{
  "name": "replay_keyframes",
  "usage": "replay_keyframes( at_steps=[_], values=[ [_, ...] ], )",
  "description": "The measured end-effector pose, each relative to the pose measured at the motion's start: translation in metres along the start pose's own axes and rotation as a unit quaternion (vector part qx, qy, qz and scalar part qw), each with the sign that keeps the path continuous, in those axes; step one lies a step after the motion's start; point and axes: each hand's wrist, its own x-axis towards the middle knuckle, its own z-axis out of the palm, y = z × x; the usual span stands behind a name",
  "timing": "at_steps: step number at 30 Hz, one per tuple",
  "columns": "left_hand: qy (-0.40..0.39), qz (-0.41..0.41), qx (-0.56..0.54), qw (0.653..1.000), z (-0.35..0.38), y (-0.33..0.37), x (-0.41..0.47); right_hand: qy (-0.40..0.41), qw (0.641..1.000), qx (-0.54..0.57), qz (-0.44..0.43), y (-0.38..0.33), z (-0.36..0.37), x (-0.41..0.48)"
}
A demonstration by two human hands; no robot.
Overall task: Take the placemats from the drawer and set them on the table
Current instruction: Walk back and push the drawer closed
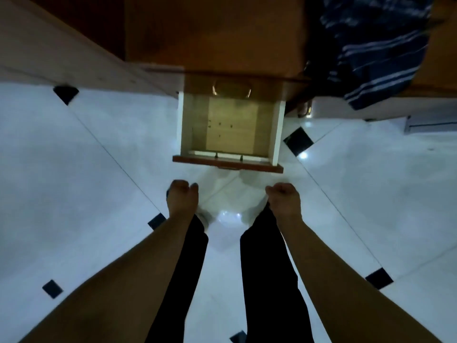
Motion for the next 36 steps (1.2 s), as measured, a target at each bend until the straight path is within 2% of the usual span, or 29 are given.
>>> replay_keyframes(
  at_steps=[4,6,8,11,13,15,18,22,25,28,36],
  values=[
    [-0.076,0.063,0.033,0.995,0.05,-0.021,0.048,-0.062,0.987,-0.143,-0.029,0.014,0.028,0.064],
    [-0.099,0.12,0.087,0.984,0.066,-0.023,0.072,-0.075,0.96,-0.254,-0.085,0.016,0.038,0.091],
    [-0.1,0.186,0.153,0.965,0.075,-0.022,0.09,-0.089,0.905,-0.387,-0.15,0.019,0.042,0.112],
    [-0.056,0.266,0.24,0.932,0.081,-0.017,0.106,-0.137,0.798,-0.544,-0.219,0.022,0.047,0.13],
    [-0.032,0.309,0.262,0.914,0.078,-0.016,0.111,-0.12,0.761,-0.579,-0.266,0.024,0.048,0.133],
    [-0.015,0.339,0.264,0.903,0.074,-0.014,0.115,-0.084,0.741,-0.593,-0.303,0.02,0.05,0.137],
    [-0.004,0.367,0.268,0.891,0.07,-0.001,0.127,-0.056,0.731,-0.598,-0.325,0.003,0.05,0.144],
    [0.016,0.4,0.279,0.873,0.067,0.03,0.152,-0.008,0.7,-0.62,-0.356,-0.03,0.051,0.159],
    [0.025,0.425,0.292,0.856,0.063,0.059,0.173,-0.001,0.722,-0.609,-0.328,-0.063,0.052,0.175],
    [0.029,0.441,0.312,0.841,0.057,0.087,0.191,-0.013,0.738,-0.58,-0.345,-0.093,0.048,0.187],
    [0.011,0.459,0.353,0.815,0.043,0.14,0.221,-0.019,0.744,-0.57,-0.35,-0.15,0.036,0.209]
  ],
)
